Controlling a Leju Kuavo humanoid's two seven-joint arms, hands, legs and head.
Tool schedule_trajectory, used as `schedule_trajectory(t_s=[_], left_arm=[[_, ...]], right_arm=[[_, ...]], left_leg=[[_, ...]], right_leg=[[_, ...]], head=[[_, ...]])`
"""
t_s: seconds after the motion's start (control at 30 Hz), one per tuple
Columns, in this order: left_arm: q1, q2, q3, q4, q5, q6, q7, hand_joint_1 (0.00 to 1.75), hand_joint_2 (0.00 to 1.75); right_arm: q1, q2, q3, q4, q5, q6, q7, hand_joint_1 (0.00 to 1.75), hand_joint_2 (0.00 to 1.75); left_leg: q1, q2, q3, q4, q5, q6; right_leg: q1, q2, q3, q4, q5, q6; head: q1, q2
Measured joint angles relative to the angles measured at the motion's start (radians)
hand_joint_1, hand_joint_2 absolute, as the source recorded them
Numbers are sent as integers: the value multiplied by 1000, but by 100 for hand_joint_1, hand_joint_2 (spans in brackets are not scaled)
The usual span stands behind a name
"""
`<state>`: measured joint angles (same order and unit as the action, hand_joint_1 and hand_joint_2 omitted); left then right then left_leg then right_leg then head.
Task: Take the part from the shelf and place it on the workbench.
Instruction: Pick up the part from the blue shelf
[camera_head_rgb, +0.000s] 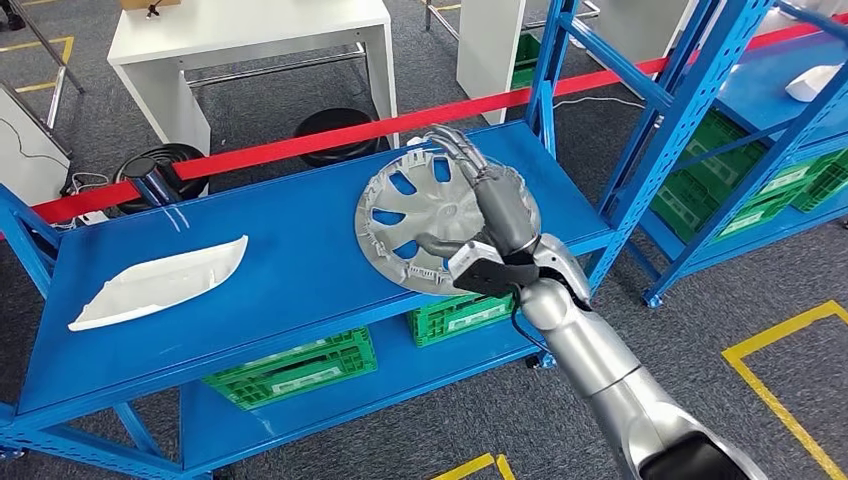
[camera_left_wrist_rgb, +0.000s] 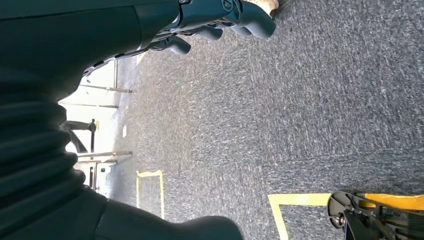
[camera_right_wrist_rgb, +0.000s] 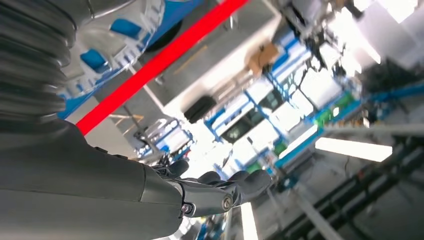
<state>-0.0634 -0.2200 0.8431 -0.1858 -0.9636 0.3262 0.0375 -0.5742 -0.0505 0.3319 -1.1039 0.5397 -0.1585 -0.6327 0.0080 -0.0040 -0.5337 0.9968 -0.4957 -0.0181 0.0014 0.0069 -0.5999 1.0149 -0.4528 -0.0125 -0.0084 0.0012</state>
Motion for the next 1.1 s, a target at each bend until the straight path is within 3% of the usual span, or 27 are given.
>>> schedule_trajectory(t_s=[0.23,0.63,0.83,1.1], left_arm=[[0,-2,0,0,-2,-15,-6,0,175],[0,-8,0,1,-6,-14,0,0,175],[0,-9,1,1,-5,2,-46,0,175],[1,-9,1,1,-8,2,-56,0,175]], right_arm=[[-81,39,65,188,-2,51,-9,0,175],[-99,80,110,375,-39,113,-37,0,175],[-102,95,111,452,-66,150,-59,0,175],[-124,104,110,550,-131,274,-58,0,175]], left_leg=[[0,0,0,0,0,0],[0,0,0,0,0,0],[0,0,0,0,0,0],[0,0,0,0,0,0]], right_leg=[[0,0,0,0,0,0],[0,0,0,0,0,0],[0,0,0,0,0,0],[0,0,0,0,0,0]], head=[[0,0],[0,0],[0,0],[0,0]])
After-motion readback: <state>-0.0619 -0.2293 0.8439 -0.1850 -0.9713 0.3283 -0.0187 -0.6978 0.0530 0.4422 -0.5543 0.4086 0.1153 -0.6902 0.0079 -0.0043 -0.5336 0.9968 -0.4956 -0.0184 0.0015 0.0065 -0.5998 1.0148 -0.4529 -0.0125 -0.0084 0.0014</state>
